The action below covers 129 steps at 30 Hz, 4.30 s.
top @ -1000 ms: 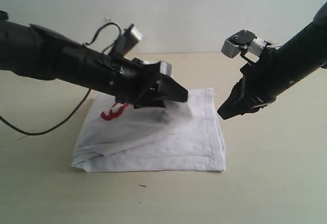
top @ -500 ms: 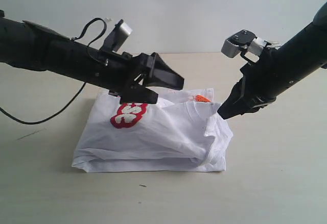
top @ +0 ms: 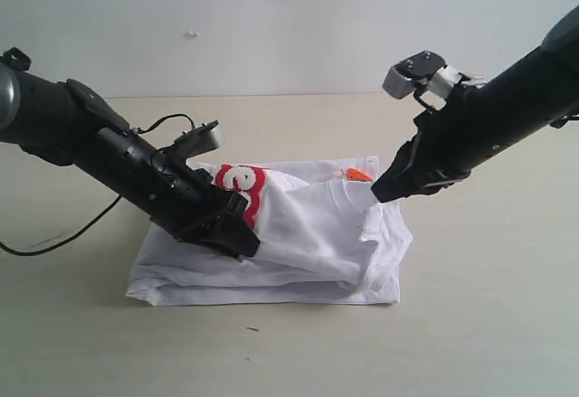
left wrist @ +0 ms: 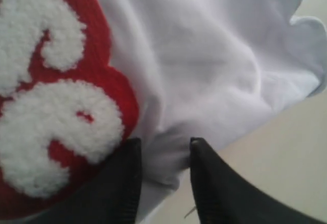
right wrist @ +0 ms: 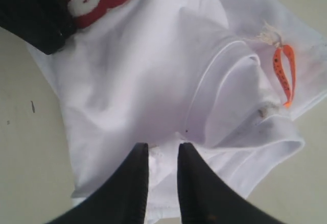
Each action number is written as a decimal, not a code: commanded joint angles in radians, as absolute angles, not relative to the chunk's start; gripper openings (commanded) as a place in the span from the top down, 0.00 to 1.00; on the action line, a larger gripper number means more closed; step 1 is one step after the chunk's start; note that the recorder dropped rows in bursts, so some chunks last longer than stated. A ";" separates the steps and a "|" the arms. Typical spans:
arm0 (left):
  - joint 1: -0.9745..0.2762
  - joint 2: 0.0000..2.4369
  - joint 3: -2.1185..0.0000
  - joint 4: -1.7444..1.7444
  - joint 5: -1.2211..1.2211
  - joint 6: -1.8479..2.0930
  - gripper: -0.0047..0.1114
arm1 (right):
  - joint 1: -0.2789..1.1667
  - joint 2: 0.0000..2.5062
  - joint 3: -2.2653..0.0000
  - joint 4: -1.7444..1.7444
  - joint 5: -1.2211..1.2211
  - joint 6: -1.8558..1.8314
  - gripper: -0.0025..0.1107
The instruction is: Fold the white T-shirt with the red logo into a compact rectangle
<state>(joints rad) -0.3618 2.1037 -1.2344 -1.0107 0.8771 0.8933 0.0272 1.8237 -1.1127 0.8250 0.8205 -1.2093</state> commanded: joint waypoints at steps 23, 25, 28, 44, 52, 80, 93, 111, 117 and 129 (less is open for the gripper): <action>-0.324 2.163 -1.239 -0.857 1.108 0.837 0.47 | 0.105 1.990 -1.115 0.932 0.185 -1.206 0.71; -0.310 2.145 -1.239 -0.872 1.130 0.860 0.47 | 0.105 1.961 -1.115 0.932 0.185 -1.210 0.71; -0.289 2.109 -1.239 -0.910 1.159 0.881 0.47 | 0.105 1.921 -1.115 0.932 0.211 -1.207 0.71; -0.193 1.877 -1.248 -1.006 1.137 0.969 0.86 | 0.105 1.705 -1.115 0.836 0.346 -1.210 0.72; -0.053 1.676 -1.248 -1.002 1.033 0.938 0.96 | 0.105 1.545 -1.113 0.828 0.354 -1.200 0.72; 0.000 0.590 -0.443 -1.035 0.418 0.964 0.96 | 0.105 0.709 -0.576 1.023 0.243 -1.157 0.71; 0.000 0.334 -0.346 -1.053 0.491 0.899 0.96 | 0.105 0.487 -0.509 1.046 0.295 -1.157 0.71; 0.000 0.328 -0.346 -1.053 0.491 0.904 0.96 | 0.105 0.487 -0.509 1.046 0.296 -1.157 0.71; 0.002 0.270 -0.348 -0.938 0.476 0.847 0.96 | 0.105 0.487 -0.509 1.046 0.296 -1.157 0.71; 0.002 0.046 -0.282 -0.061 0.398 0.020 0.96 | 0.105 0.487 -0.509 1.046 0.296 -1.157 0.71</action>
